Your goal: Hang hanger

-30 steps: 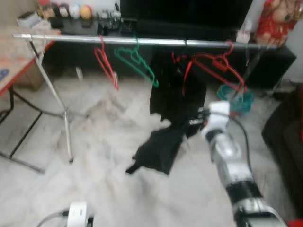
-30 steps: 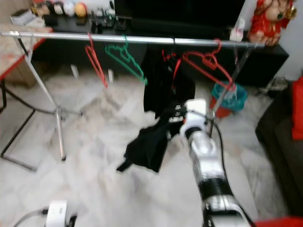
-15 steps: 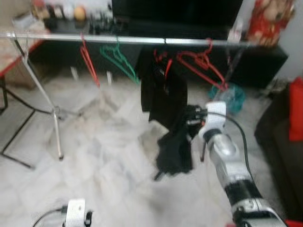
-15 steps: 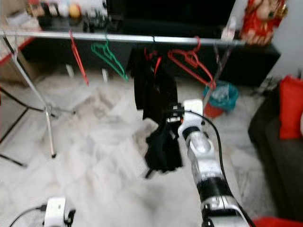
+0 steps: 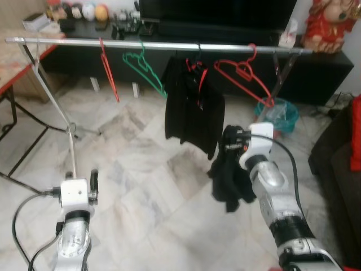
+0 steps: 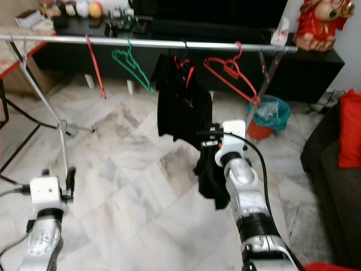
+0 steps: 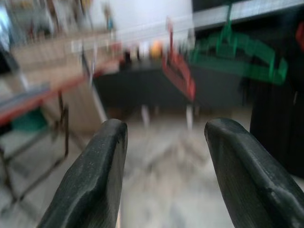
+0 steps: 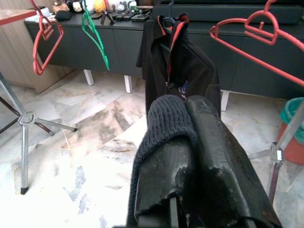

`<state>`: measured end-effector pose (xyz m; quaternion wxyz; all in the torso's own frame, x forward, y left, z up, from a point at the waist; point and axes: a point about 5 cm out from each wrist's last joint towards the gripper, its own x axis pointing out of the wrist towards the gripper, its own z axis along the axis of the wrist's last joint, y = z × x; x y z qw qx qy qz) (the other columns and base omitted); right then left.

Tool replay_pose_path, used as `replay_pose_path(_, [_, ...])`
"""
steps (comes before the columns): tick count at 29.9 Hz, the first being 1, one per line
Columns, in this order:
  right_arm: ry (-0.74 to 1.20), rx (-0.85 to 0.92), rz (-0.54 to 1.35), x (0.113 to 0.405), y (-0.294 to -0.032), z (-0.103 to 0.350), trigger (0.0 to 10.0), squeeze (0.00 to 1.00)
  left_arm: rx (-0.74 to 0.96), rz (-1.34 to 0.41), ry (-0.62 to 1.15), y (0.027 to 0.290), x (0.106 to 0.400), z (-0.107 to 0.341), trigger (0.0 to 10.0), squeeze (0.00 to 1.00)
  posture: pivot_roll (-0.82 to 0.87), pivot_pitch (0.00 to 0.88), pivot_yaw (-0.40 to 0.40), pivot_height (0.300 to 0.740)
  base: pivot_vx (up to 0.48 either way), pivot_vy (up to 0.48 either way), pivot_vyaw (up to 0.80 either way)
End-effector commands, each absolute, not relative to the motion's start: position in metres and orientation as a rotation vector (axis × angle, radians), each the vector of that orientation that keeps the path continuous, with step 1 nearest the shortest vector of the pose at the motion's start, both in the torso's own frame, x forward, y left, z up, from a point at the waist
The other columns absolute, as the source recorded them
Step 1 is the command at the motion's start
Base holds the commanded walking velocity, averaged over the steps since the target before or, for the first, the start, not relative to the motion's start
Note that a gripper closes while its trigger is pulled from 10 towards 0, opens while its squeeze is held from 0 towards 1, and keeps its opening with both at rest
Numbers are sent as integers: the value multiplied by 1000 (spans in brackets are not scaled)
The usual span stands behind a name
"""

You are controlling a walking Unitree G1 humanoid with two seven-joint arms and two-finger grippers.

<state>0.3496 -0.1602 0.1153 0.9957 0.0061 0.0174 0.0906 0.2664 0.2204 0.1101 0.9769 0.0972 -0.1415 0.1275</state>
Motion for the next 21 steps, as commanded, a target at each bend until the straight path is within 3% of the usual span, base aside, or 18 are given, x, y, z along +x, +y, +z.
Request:
replay_pose_path(1, [-24,12,190,351,-160,127,10000,0,193,269,-275,219,266,112,10000,0,6,68,-33,740,0,0,0])
replay_pose_path(12, [37,-4,178,347,-166,110,10000,0,137,311,-232,223,261,119,10000,0,8,45,-31,740,0,0,0])
replay_pose_path(21, [385,-135,-73,305,-218,26,10000,0,130,331,-251,227,262,133,10000,0,14,37,-38,740,0,0,0])
